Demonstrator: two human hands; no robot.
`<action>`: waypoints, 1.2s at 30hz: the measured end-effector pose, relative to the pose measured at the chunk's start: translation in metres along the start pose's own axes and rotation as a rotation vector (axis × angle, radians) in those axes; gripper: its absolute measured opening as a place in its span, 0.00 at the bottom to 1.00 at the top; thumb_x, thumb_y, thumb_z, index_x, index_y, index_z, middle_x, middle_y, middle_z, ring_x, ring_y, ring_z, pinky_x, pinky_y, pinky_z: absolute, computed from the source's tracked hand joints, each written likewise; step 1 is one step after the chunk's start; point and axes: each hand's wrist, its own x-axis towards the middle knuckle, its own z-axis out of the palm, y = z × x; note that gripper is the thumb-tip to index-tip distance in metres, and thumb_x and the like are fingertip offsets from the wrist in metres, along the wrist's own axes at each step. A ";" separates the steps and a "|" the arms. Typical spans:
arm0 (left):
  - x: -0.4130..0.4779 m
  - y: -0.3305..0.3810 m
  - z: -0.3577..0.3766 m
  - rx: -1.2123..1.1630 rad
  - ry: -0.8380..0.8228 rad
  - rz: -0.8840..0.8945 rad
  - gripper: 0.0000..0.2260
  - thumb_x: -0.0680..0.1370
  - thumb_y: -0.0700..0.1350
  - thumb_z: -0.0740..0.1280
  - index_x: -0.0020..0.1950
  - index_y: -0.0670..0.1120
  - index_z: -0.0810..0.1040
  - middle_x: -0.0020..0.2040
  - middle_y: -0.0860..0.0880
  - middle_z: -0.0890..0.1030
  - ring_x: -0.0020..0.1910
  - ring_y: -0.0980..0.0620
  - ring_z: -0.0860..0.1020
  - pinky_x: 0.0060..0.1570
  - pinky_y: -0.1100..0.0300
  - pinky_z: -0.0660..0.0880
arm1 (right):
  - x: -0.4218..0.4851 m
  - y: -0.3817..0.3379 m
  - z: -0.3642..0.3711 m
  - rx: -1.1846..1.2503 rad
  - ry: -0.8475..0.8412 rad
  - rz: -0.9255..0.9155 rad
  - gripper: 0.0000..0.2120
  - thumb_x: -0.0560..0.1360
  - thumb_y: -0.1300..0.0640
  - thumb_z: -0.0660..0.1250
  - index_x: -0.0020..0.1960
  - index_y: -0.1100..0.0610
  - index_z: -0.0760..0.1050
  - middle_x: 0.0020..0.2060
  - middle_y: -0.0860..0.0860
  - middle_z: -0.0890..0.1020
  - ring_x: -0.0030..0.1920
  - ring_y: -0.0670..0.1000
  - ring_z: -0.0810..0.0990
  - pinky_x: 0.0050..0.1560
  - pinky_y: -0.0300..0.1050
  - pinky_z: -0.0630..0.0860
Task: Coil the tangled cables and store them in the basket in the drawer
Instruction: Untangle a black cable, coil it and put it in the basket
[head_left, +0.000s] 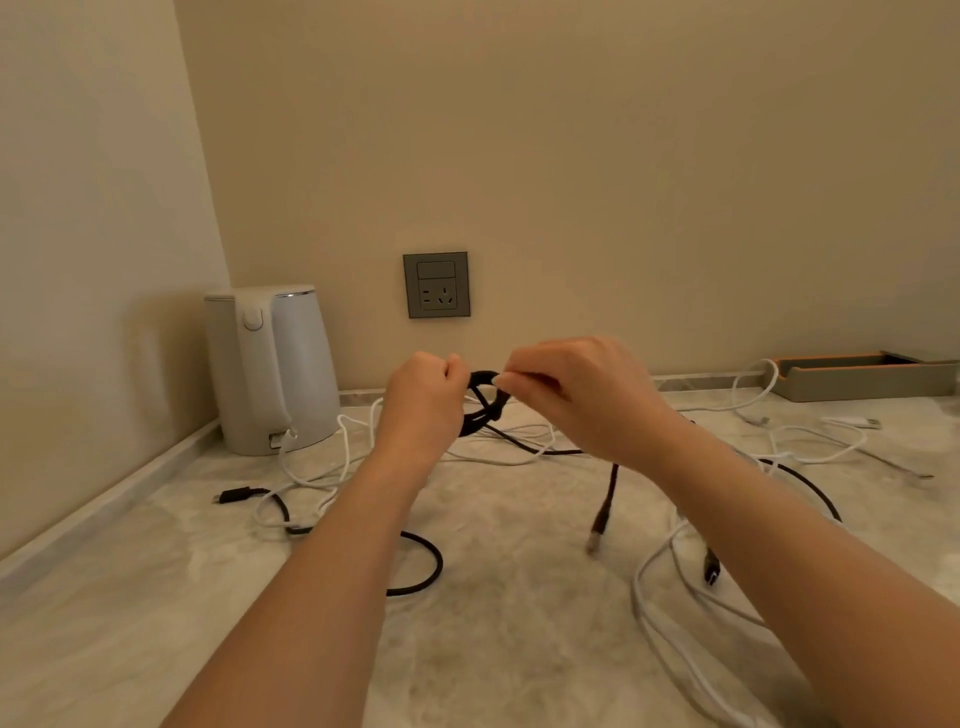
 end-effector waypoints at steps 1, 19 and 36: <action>-0.001 0.002 0.002 0.015 -0.047 0.005 0.22 0.81 0.41 0.57 0.25 0.43 0.61 0.24 0.47 0.62 0.24 0.50 0.59 0.26 0.56 0.55 | -0.001 0.004 -0.001 0.046 -0.012 0.043 0.17 0.77 0.44 0.56 0.34 0.52 0.70 0.23 0.43 0.65 0.26 0.48 0.65 0.28 0.45 0.64; -0.001 0.000 0.007 -0.088 -0.194 0.022 0.23 0.80 0.39 0.58 0.25 0.46 0.59 0.24 0.49 0.59 0.25 0.53 0.56 0.29 0.56 0.53 | 0.000 -0.004 -0.001 0.213 -0.131 0.119 0.14 0.78 0.51 0.62 0.41 0.58 0.79 0.30 0.49 0.77 0.32 0.52 0.73 0.36 0.51 0.72; -0.022 0.030 0.008 -0.458 -0.527 -0.047 0.26 0.79 0.62 0.46 0.42 0.47 0.76 0.30 0.49 0.76 0.28 0.54 0.75 0.28 0.62 0.72 | -0.009 0.022 0.006 1.205 -0.226 0.556 0.13 0.71 0.45 0.69 0.43 0.56 0.74 0.43 0.61 0.74 0.45 0.61 0.71 0.46 0.56 0.66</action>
